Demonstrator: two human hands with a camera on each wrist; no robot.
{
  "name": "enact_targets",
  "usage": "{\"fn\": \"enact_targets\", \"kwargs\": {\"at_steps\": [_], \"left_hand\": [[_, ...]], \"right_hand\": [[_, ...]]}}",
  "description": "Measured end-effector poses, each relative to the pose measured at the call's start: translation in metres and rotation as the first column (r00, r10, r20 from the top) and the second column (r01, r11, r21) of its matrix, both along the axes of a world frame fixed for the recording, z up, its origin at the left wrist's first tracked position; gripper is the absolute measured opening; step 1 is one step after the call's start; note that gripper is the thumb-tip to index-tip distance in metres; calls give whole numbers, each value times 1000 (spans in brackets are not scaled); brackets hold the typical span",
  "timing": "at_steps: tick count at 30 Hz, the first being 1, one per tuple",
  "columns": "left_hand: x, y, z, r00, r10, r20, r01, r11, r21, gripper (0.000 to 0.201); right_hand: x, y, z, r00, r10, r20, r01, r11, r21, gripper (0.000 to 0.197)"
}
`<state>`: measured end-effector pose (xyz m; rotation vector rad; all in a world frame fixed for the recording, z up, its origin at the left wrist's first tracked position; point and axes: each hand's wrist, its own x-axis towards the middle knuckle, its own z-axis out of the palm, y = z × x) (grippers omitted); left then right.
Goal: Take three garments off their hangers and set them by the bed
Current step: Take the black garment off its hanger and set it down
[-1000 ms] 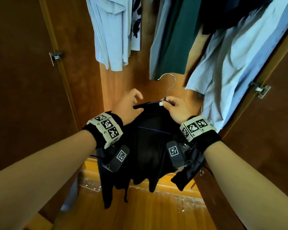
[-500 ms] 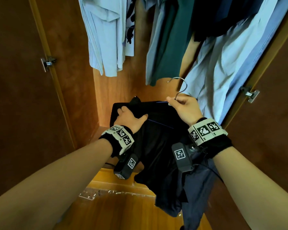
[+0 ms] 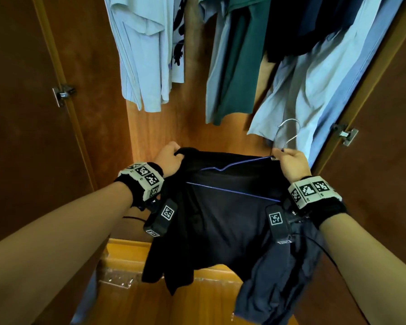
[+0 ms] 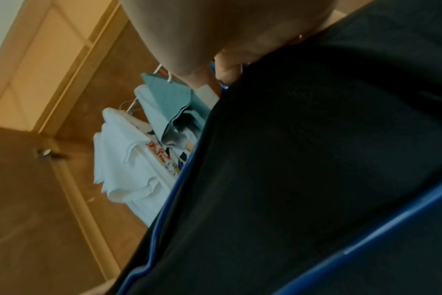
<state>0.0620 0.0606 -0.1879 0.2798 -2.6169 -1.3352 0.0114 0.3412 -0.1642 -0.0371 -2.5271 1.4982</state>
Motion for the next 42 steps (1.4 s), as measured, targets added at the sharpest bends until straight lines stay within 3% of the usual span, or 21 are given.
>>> {"fn": "enact_targets", "kwargs": {"at_steps": [4,8,12,15,18,20,23,26,28,33,39,42], "left_hand": [[4,-9,2,998,-58,-23,59,997,53,27],[12,-4,-2,993,-120,-1,120,988,93,16],[15,13,-6,982,-179,55,168,971,172,28],[16,25,-3,981,-191,22,181,956,230,18],[13,34,5,988,-151,-21,152,965,212,9],[12,39,10,985,-165,-49,171,966,191,22],[14,49,17,953,-300,-36,301,930,209,42],[17,59,22,933,-356,-56,360,907,221,25],[17,64,29,941,-322,-101,338,899,280,13],[9,61,43,961,-172,-216,223,945,238,41],[0,61,58,973,26,-230,64,925,373,43],[-4,61,72,975,42,-217,52,911,409,42]], "right_hand": [[-9,8,-2,999,-38,36,44,982,-181,35],[-7,4,-1,999,-39,22,44,953,-299,28],[-6,-8,-10,997,73,-5,-68,892,-446,35],[-2,-16,-6,994,103,-44,-112,899,-423,31],[6,-27,7,981,126,-148,-185,830,-526,29],[11,-34,17,962,153,-225,-257,781,-569,32],[16,-41,30,942,200,-269,-322,762,-562,35],[19,-47,41,922,263,-284,-375,788,-488,36],[20,-50,45,913,296,-281,-398,795,-457,35],[20,-45,46,857,446,-260,-516,724,-458,33],[38,-31,25,834,551,-24,-536,799,-273,28],[43,-19,14,808,573,138,-519,803,-293,34]]}}
